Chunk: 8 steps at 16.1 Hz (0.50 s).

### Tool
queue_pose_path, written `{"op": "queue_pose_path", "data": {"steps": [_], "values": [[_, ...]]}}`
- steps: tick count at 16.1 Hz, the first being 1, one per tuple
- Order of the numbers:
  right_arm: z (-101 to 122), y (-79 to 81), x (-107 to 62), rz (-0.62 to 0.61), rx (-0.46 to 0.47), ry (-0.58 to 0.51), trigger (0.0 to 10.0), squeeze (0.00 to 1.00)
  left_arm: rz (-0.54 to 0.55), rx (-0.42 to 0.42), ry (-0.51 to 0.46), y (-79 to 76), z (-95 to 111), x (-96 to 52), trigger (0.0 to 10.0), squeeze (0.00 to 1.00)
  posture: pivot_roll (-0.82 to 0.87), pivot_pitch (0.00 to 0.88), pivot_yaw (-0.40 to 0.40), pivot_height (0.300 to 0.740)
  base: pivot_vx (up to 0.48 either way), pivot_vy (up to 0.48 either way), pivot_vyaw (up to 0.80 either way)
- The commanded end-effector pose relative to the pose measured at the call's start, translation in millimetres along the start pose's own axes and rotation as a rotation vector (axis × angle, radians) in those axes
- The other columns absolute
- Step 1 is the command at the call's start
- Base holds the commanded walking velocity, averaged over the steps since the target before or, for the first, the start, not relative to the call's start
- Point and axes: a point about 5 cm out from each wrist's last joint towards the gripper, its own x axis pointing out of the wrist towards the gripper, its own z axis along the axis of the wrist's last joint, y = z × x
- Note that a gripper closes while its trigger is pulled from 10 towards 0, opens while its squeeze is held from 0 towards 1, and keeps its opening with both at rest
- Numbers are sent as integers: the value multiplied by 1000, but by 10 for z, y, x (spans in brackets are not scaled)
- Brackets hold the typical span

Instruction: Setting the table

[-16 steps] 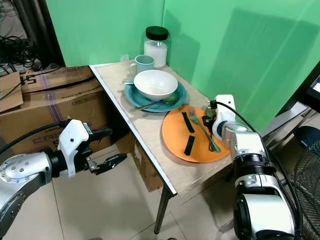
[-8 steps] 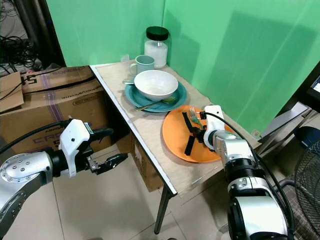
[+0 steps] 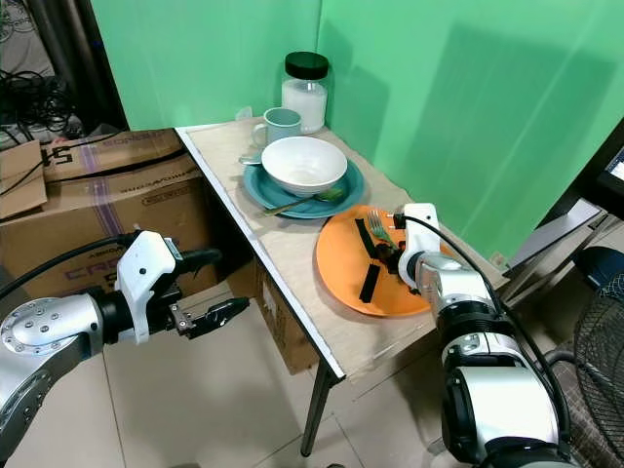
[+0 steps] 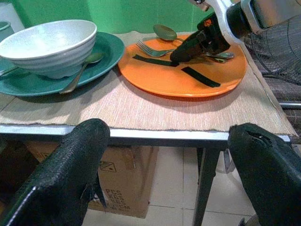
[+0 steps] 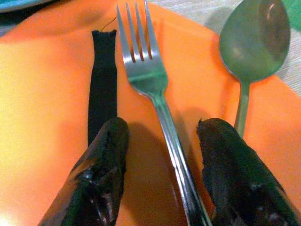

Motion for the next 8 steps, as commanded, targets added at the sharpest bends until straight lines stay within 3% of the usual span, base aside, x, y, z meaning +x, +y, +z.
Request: {"op": "queue_pose_path", "data": {"steps": [1,8], "values": [[45,-3,1,4,11,-13,0,0,-14,6,3,-1,8,21,10000,0,81,0,-69,740,0,0,0],[70,22,12,32,-18,-9,0,0,-20,3,0,-4,8,33,10000,0,76,0,-69,740,0,0,0]]}}
